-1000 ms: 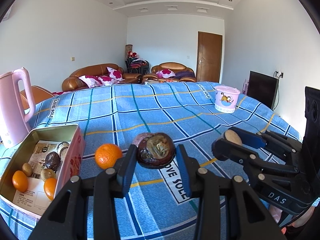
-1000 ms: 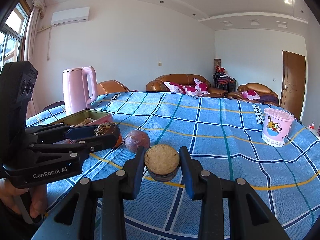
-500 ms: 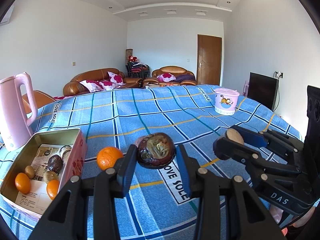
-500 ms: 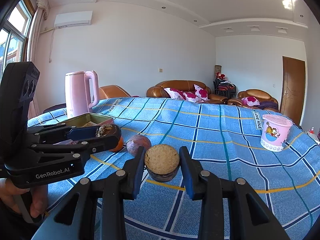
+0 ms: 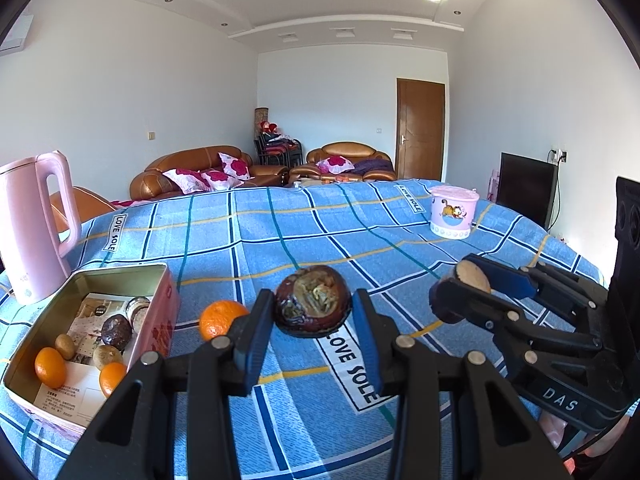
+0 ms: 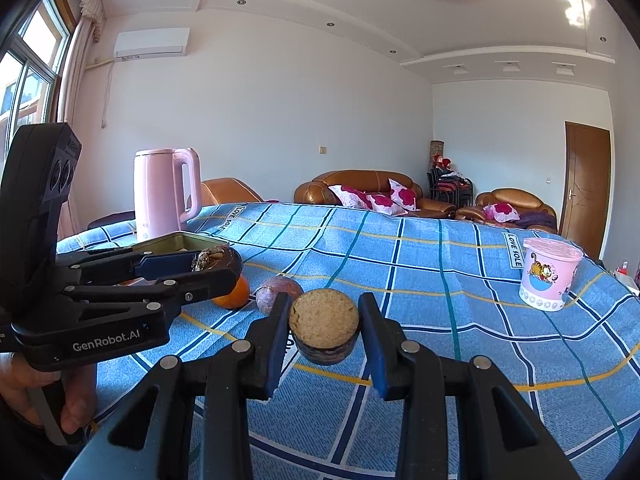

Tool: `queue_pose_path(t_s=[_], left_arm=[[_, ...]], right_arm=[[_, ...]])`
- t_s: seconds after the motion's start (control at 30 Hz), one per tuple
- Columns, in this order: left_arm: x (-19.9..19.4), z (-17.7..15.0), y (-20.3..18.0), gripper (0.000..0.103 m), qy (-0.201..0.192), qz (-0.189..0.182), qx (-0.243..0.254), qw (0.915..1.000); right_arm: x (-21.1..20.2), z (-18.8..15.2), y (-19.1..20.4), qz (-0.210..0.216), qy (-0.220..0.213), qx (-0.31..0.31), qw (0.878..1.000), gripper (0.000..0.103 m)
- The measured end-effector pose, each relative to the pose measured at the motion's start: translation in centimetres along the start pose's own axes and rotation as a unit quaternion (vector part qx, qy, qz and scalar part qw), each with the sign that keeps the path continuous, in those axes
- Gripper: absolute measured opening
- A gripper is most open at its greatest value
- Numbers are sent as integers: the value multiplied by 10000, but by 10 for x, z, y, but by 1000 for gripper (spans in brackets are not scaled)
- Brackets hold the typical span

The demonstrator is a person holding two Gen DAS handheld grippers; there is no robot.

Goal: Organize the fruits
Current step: 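Lift the dark brown fruit with the left tool while the right tool lifts the cake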

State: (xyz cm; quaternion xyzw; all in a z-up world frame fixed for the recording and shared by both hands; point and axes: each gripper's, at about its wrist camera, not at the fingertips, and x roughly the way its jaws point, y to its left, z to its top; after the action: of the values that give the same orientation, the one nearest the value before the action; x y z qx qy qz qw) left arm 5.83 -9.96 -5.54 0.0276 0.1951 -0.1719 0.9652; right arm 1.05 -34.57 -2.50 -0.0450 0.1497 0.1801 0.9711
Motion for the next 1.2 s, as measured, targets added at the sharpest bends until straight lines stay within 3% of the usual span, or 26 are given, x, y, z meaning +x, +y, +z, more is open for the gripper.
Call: queue_pose_path(t_s=[0.6, 1.2], left_arm=[[-7, -1, 0, 42, -211, 90, 23, 9997], [-15, 0, 12, 42, -237, -8, -155, 9996]], right_arm=[[-13, -1, 7, 69, -356, -156, 9992, 37], [-4, 5, 16, 94, 25, -303, 9995, 37]])
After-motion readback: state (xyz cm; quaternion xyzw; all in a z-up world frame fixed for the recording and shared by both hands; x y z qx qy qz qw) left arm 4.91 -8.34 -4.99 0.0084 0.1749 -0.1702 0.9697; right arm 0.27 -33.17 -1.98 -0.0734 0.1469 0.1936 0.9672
